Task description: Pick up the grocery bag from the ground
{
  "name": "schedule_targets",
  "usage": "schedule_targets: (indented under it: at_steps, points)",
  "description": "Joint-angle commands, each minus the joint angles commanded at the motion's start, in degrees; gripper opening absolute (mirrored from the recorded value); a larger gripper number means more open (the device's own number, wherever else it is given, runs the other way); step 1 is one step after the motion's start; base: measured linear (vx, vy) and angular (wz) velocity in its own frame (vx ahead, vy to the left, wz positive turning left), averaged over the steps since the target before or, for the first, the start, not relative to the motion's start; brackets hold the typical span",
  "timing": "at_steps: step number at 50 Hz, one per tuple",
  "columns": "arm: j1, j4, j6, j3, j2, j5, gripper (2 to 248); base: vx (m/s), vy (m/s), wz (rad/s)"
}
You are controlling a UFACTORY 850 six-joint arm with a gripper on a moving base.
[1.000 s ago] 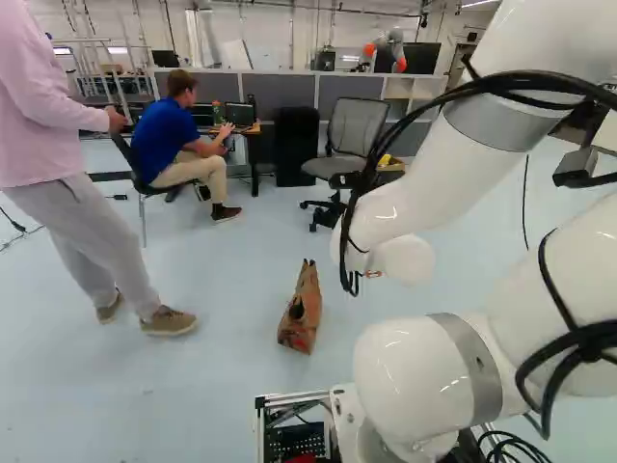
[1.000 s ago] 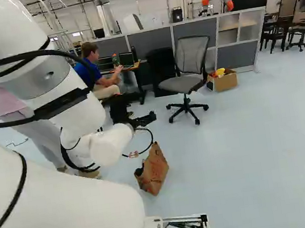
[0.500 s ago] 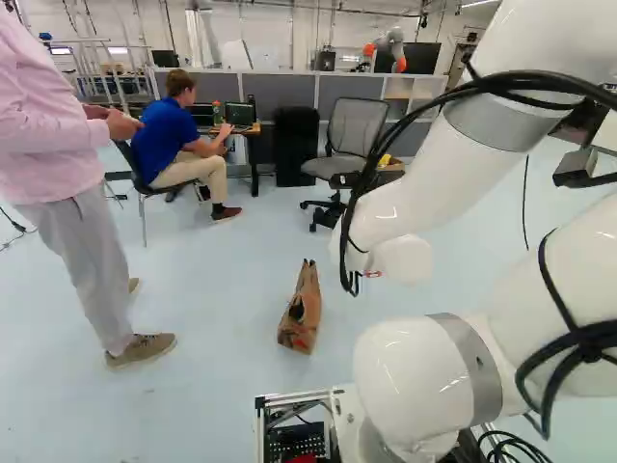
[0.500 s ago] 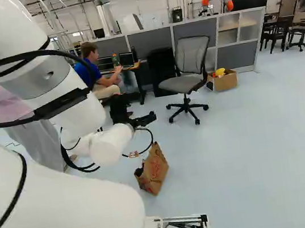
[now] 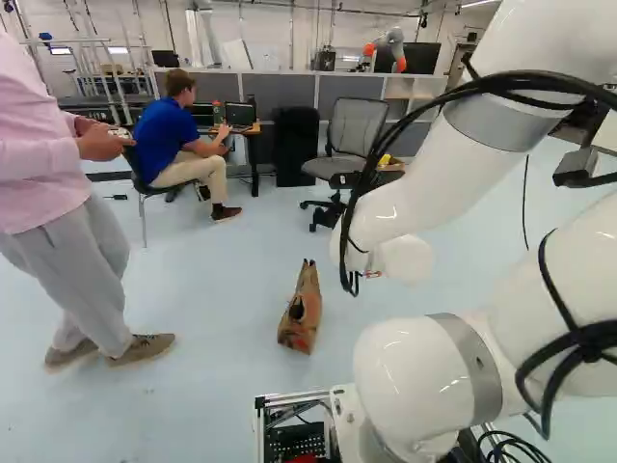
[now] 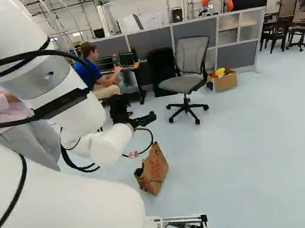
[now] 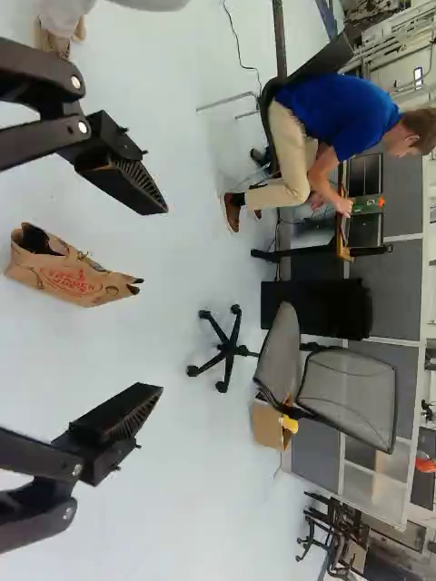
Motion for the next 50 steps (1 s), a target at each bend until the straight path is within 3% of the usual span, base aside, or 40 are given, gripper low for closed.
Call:
schedule_targets:
  at_steps: [32, 50]
  points:
    - [0.58, 0.0, 0.0, -0.32, -0.37, 0.0, 247, 0.0, 0.0, 0.0]
    - [4.25, 0.0, 0.0, -6.55, -7.44, 0.0, 247, 0.0, 0.0, 0.0]
